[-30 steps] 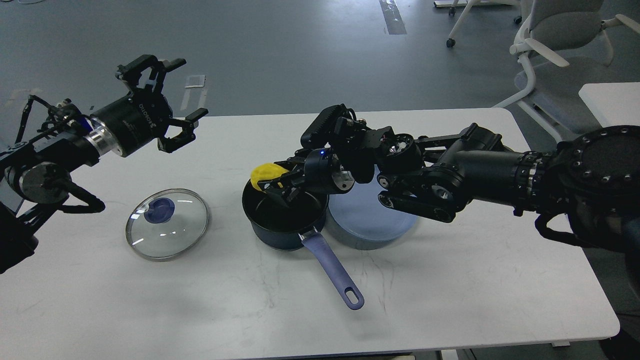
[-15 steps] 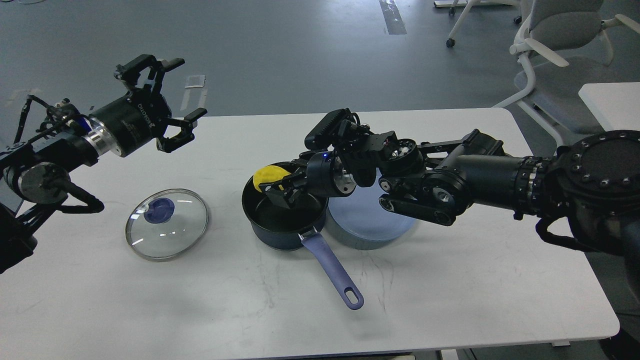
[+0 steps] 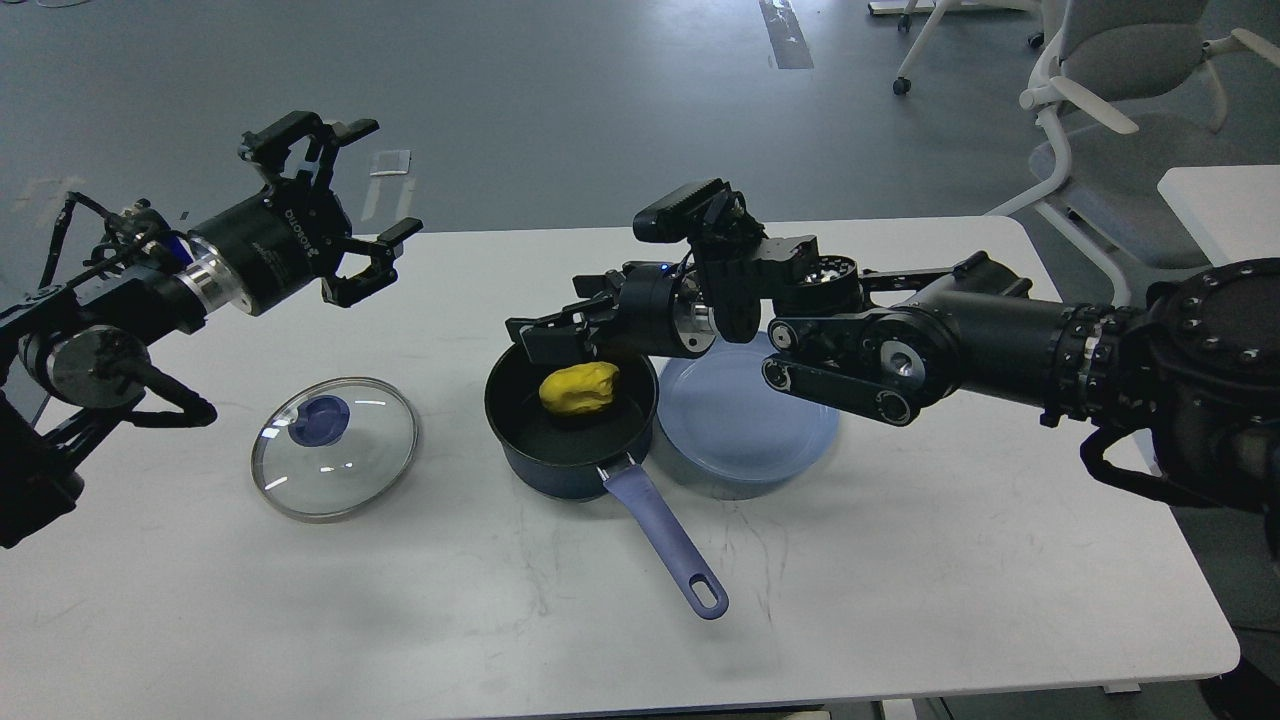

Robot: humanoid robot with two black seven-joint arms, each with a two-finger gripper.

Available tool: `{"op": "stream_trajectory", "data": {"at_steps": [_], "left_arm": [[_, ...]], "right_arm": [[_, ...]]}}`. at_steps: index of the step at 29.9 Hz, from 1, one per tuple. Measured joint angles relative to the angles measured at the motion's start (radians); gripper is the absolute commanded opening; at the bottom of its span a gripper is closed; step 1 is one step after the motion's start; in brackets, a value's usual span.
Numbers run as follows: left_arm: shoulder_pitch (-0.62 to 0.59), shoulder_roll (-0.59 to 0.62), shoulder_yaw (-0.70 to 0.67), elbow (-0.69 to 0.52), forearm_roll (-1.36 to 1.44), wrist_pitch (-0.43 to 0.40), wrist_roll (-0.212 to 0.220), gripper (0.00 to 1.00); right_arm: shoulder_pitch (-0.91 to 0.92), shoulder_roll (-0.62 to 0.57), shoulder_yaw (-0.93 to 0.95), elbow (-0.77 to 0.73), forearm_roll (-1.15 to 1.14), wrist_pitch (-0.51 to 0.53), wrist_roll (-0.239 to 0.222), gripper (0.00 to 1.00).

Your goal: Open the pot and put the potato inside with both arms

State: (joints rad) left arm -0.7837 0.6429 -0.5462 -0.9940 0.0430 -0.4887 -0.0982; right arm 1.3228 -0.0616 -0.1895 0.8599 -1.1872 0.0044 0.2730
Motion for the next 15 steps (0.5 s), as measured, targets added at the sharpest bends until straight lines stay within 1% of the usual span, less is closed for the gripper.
{"op": "stream_trajectory", "data": {"at_steps": [3,9,15], "left_arm": [[0.0,0.0,-0.001,0.0,-0.003,0.0,0.0,0.98],[0.013,-0.001,-0.009,0.0,-0.008,0.0,-0.006,0.98],[0.024,-0.016,-0.037,0.0,-0.008,0.0,-0.017,0.98]], "right_arm": [[-0.018,-0.035,0.084,-0.001,0.096,0.0,0.0,1.0],[-0.072,-0.094,0.259,0.001,0.392,0.001,-0.001,1.0],[-0.162,-0.117,0.472,0.001,0.682,0.006,-0.007,1.0]]}}
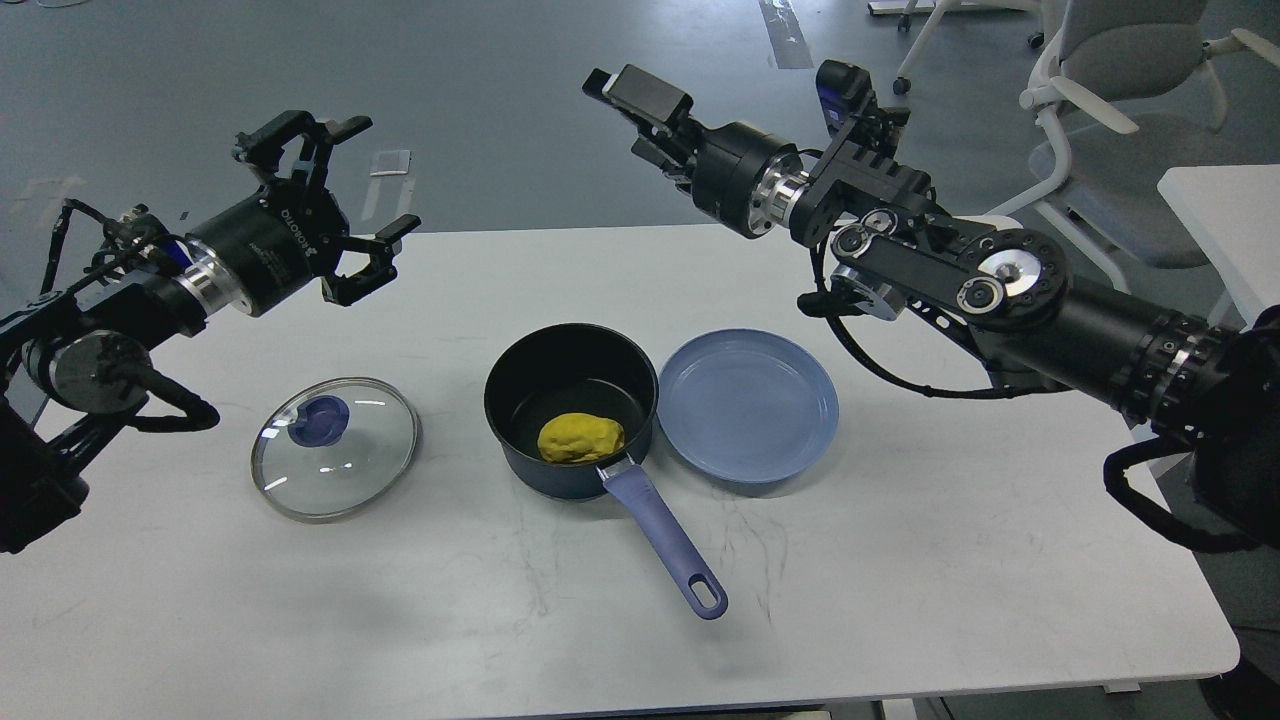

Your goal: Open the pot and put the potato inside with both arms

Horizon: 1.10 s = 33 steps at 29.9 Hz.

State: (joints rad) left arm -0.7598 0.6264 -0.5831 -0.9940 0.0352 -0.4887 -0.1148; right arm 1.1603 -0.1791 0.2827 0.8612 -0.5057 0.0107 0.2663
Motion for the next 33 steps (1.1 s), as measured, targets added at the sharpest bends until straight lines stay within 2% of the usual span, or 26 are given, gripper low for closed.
{"op": "stream_trajectory", "data": {"at_steps": [8,14,18,23,28,31,33], "left_arm": [[0.027,-0.033,-0.012,0.0,0.0,0.0,-0.002,0.98],[0.032,-0.035,-0.017,0.0,0.0,0.0,-0.002,0.98],[0.036,-0.043,-0.029,0.0,0.0,0.0,-0.002,0.98],[0.052,-0.063,-0.047,0.0,0.0,0.0,-0.002,0.98],[0.055,-0.087,-0.066,0.011,-0.001,0.0,-0.002,0.98],[0.056,-0.092,-0.072,0.014,-0.001,0.0,-0.002,0.98],[0.056,-0.093,-0.079,0.015,-0.001,0.003,-0.002,0.98]], "right_arm": [[-0.1,0.0,0.18,0.006,0.234,0.034,-0.012,1.0],[-0.16,-0.001,0.255,0.004,0.324,0.191,-0.037,1.0],[-0.171,-0.002,0.265,-0.001,0.36,0.224,-0.06,1.0],[-0.174,-0.002,0.275,-0.003,0.41,0.198,-0.104,1.0],[-0.179,0.002,0.343,-0.003,0.42,0.062,-0.138,1.0],[-0.181,0.007,0.364,-0.002,0.432,0.025,-0.181,1.0],[-0.181,0.012,0.36,-0.004,0.433,0.019,-0.19,1.0]]}}
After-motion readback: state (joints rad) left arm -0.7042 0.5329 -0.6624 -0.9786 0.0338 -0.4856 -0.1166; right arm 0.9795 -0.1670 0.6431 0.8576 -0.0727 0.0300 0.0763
